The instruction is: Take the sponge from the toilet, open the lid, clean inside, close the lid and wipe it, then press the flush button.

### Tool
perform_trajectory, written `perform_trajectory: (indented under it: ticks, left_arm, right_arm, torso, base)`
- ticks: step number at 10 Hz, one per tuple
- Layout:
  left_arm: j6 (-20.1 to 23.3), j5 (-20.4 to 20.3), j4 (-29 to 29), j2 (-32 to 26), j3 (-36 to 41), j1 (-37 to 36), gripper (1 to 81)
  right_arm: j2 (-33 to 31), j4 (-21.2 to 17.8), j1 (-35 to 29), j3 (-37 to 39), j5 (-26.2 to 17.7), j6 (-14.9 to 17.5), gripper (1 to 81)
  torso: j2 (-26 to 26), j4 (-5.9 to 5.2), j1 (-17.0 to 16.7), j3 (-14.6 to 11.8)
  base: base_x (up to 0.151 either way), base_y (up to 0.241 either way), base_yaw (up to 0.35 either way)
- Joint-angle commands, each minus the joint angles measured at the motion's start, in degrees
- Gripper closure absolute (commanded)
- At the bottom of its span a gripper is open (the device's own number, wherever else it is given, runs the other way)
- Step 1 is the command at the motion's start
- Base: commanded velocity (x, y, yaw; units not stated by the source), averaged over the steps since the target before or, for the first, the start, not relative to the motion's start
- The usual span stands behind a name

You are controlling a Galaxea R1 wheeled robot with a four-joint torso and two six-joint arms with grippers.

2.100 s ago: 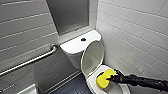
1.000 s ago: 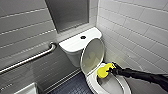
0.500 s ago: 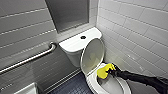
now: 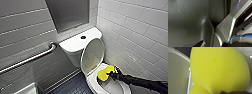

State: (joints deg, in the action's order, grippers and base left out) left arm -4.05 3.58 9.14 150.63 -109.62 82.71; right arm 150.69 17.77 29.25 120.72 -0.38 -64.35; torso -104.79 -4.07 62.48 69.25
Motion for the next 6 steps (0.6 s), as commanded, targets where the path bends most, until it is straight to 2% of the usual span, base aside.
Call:
perform_trajectory:
  ticks: [1, 6]
  left_arm:
    - [0.53, 4.68, -0.18, -0.85, 1.16, 0.66, 1.0]
    - [0.7, 4.68, 0.09, -0.41, 1.15, 0.66, 1.0]
  right_arm:
    - [-7.29, -0.81, -0.98, -6.29, -0.69, -1.48, 81.1]
    - [-17.31, -1.87, 2.62, -15.34, 4.59, -1.48, 81.1]
  torso:
    - [0.0, 0.0, 0.0, 0.0]
    - [0.0, 0.0, 0.0, 0.0]
  base:
    - [0.0, 0.0, 0.0]
    - [0.0, 0.0, 0.0]
